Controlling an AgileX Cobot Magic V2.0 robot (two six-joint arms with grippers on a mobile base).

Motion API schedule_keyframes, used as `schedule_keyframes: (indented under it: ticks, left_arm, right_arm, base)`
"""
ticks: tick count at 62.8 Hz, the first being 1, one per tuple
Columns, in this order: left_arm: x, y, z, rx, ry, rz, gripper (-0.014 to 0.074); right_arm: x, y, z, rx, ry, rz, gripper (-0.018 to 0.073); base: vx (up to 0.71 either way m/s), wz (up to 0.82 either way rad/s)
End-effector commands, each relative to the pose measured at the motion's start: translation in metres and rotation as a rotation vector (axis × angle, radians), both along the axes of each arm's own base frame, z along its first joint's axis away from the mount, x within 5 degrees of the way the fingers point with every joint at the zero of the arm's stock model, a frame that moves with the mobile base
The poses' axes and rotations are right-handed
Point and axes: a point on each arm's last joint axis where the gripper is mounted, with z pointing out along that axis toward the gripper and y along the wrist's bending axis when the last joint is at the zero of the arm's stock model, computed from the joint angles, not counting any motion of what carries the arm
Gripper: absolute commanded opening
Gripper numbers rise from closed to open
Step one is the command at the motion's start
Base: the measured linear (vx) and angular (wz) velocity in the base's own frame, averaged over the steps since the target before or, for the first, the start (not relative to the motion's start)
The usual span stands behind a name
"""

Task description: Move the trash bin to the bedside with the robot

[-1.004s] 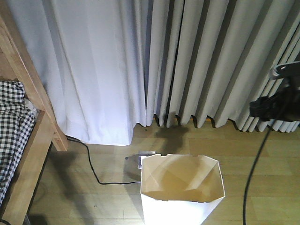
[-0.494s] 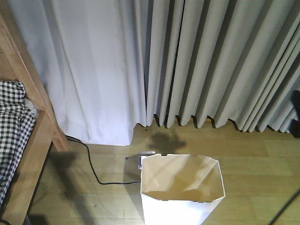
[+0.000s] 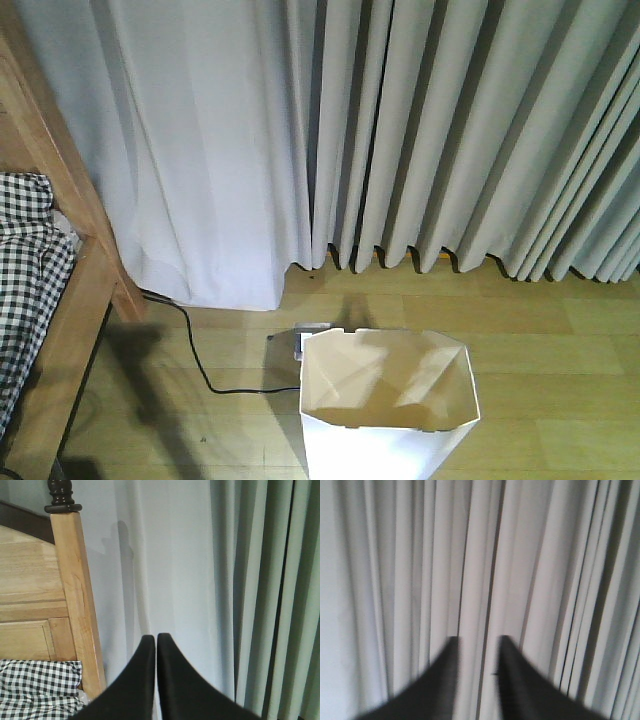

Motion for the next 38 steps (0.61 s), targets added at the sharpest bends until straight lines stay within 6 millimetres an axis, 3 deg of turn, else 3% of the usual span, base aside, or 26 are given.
schedule_keyframes:
  ticks: [1, 38]
  left_arm:
    - [-0.0007, -0.0006, 0.0036, -0.023, -0.077, -0.009, -0.0006]
    - [-0.0007, -0.0006, 0.0036, -0.023, -0.077, -0.009, -0.0006]
  right_arm:
    - [0.0002, -0.002, 0.0092, 0.003, -0.028, -0.021, -0.0014]
    - [0.0003, -0.0017, 0.0083, 0.003, -0.024, -0.018, -0.0008]
  base:
    - [0.0, 0.0]
    - [0.0, 0.0]
